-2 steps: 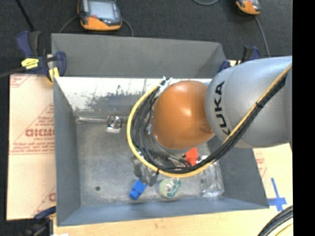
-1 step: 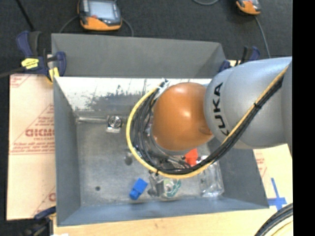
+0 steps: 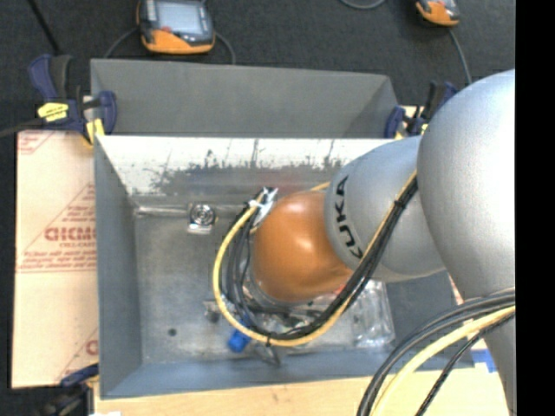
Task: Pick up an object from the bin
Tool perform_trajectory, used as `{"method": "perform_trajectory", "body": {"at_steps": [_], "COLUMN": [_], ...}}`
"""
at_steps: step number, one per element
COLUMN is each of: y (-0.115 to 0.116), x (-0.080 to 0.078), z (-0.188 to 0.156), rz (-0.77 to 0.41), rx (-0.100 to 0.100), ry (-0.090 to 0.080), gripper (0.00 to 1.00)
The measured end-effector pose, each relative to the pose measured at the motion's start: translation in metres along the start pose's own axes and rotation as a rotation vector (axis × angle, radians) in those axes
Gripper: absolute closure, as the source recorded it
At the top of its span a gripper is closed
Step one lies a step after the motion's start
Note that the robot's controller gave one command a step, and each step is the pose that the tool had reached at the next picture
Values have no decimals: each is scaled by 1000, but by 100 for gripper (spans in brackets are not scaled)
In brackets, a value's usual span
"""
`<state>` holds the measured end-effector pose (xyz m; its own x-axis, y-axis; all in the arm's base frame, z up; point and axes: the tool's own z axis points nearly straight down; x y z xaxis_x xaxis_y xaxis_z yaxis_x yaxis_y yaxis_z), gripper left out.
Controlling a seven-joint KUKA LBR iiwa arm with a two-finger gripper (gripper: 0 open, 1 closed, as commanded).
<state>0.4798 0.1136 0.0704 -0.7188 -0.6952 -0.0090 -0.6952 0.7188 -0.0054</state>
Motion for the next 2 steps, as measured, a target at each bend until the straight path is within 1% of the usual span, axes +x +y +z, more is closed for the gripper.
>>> {"method": "perform_trajectory", "body": {"at_steps": [1, 2], "y": [1, -29], "x": [0, -29], "z": [-1, -135], "rz": [3, 46], "rx": [-2, 2], "ry": [2, -2], "gripper": [100, 100]}}
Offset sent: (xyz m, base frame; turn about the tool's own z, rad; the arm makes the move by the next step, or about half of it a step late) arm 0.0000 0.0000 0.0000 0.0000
